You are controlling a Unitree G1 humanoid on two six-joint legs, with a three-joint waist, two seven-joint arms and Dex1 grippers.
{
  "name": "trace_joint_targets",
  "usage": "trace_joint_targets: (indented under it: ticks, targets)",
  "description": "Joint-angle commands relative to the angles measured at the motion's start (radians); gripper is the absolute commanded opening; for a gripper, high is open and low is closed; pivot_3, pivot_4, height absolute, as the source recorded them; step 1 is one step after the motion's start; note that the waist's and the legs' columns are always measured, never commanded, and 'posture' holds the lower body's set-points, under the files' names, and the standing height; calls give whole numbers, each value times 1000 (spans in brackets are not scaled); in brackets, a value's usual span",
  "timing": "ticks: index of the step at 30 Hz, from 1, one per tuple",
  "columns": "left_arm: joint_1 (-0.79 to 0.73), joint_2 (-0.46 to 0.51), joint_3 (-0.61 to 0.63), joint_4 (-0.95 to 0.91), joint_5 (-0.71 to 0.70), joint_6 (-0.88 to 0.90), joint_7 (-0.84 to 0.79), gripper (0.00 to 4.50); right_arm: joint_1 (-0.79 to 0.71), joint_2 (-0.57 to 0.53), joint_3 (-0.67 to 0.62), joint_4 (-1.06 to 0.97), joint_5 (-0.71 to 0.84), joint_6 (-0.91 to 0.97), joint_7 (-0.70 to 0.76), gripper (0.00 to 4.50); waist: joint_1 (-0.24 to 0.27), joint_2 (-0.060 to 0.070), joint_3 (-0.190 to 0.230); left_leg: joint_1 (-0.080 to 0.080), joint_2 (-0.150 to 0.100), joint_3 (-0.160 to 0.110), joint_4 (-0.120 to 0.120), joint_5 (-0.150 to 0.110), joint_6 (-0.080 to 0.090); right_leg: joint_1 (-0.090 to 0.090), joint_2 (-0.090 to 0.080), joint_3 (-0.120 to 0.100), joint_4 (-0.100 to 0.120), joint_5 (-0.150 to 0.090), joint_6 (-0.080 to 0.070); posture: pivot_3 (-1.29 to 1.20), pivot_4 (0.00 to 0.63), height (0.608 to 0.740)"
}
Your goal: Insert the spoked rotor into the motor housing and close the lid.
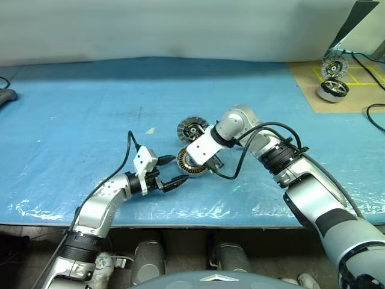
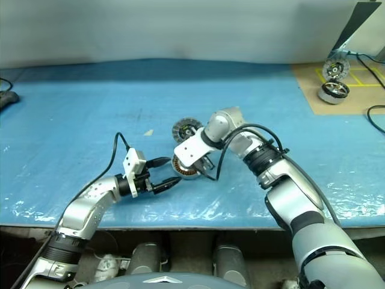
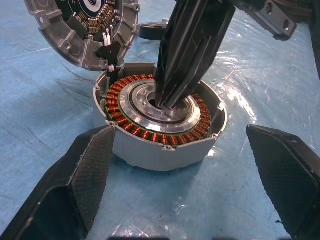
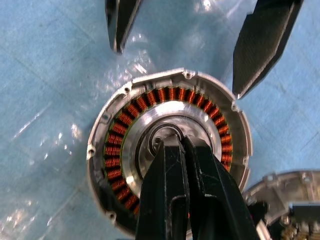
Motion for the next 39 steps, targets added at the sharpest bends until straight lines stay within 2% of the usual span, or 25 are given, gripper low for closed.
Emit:
trace_joint_targets:
  ticks: [1,6,15,39]
  targets:
    - [2,1,-1,-26,0,-21,-2,4500,11,19,33,0,-13,-2,-7,15,0,0,0,0,0,0,0,0,0,1,0,0,0,0,0,0,150,740]
    - [-1,1,-2,-24,2,-22,-2,4500,-6,16,28,27,-18,-11,-14,15,0,0,0,1,0,0,0,0,-1,1,0,0,0,0,0,0,150,740]
    - [-10,4,-3,-14,0,-20,-11,4500,-22,-1,6,-30,37,16,62,15,1,0,0,0,0,0,0,0,0,1,0,0,-1,0,0,0,150,740]
    - [-18,4,-13,-13,5,-22,-18,4500,-113,20,7,134,-8,-74,5,15,2,0,0,-2,0,0,0,0,0,-1,0,0,-1,0,0,0,150,740]
